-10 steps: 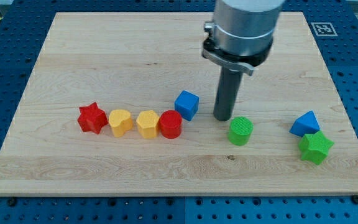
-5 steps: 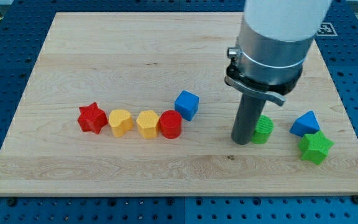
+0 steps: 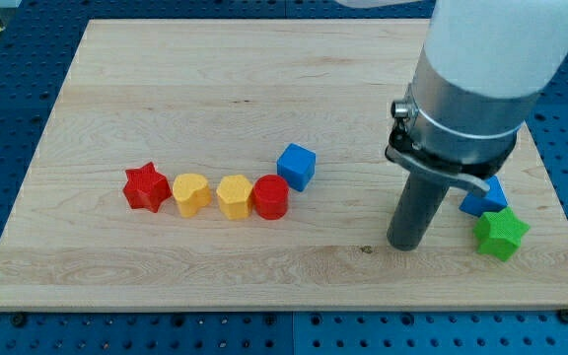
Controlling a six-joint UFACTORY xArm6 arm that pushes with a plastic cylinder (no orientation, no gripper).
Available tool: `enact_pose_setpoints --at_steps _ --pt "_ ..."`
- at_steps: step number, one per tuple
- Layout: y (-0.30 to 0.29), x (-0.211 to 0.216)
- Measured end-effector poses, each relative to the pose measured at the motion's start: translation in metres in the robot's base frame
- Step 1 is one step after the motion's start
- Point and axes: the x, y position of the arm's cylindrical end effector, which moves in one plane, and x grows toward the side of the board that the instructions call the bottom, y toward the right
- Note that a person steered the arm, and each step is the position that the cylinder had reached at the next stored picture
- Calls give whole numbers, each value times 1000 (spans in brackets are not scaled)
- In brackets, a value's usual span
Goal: Slide the green circle closer to the blue triangle
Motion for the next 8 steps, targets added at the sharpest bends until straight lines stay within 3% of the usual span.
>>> enact_pose_setpoints --at_steps 4,6,8 --pt "18 -59" --pt "-13 -92" --pt "-3 -81"
